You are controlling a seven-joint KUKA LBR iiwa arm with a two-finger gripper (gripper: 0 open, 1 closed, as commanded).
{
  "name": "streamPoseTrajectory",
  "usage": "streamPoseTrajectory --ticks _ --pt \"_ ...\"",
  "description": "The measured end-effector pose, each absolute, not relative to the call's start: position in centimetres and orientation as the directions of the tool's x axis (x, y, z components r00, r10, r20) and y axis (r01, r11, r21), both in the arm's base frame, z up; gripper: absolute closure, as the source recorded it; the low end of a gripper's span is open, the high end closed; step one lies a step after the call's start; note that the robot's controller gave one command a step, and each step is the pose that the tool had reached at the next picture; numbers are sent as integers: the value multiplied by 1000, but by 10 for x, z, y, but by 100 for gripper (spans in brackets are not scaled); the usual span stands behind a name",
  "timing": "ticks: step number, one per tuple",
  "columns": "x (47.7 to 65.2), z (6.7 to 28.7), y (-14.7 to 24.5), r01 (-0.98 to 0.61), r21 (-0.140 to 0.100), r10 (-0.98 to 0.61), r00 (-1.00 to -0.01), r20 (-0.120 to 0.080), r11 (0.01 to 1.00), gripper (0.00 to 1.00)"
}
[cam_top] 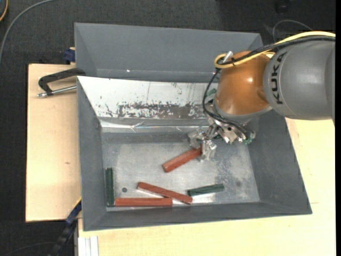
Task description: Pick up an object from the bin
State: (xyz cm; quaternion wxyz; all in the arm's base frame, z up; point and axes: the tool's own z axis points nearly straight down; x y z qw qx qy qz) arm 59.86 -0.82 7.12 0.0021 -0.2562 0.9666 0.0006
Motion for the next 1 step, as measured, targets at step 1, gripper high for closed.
streamPoseTrajectory --ticks 1 --pt "553 222 -2 -699 -8 -699 -715 -11 715 100"
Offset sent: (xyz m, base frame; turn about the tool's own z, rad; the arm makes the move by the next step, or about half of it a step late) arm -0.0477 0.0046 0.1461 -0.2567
